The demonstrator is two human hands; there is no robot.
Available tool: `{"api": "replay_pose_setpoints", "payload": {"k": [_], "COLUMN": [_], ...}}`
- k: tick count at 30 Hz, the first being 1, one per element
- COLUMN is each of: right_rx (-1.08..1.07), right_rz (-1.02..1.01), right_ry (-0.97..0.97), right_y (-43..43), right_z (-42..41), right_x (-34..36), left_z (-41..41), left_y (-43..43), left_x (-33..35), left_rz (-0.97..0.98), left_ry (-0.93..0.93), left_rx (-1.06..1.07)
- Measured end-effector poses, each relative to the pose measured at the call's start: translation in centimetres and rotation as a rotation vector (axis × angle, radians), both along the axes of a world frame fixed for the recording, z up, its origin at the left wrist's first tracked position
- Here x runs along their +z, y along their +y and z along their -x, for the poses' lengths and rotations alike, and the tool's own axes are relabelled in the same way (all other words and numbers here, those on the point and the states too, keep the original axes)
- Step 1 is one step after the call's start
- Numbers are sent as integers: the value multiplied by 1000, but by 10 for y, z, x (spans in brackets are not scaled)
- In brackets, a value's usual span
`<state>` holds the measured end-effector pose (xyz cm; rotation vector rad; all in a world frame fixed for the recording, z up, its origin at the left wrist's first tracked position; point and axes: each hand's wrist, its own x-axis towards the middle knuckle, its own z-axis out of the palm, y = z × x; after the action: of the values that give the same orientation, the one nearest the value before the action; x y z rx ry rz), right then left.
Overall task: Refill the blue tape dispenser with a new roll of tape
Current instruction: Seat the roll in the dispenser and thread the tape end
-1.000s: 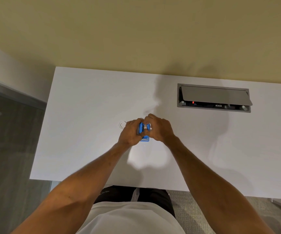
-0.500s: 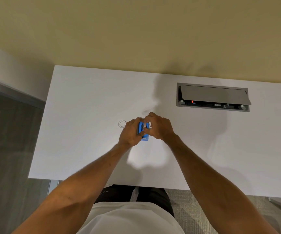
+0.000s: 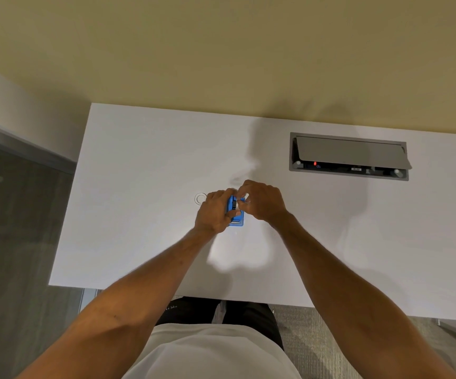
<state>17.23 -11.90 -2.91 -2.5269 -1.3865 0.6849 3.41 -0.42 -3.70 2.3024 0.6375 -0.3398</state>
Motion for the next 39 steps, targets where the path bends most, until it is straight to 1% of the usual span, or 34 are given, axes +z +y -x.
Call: {"api": "replay_pose_setpoints", "payload": {"k": [4, 9, 16, 18, 24, 34, 39], "right_rx": [20, 67, 53, 42, 8, 27, 85], "right_rz": [-10, 13, 13, 16, -11, -1, -2], "right_ry": [-19, -94, -146, -148, -76, -140, -205], "right_y": [-2, 0, -1, -4, -7, -5, -9], "right_z": [3, 2, 4, 3, 3, 6, 6], "right_x": [0, -3, -7, -7, -8, -8, -9], "left_z": [-1, -1, 0, -1, 0, 0, 0], "left_y": [0, 1, 1, 2, 1, 2, 3], "left_x": [0, -3, -4, -4, -4, -2, 0], "left_rz": [-15, -25, -32, -34, -32, -25, -28], "left_ry": [7, 16, 23, 31, 34, 48, 53], "left_rx": [-4, -15, -31, -28, -31, -30, -37]}}
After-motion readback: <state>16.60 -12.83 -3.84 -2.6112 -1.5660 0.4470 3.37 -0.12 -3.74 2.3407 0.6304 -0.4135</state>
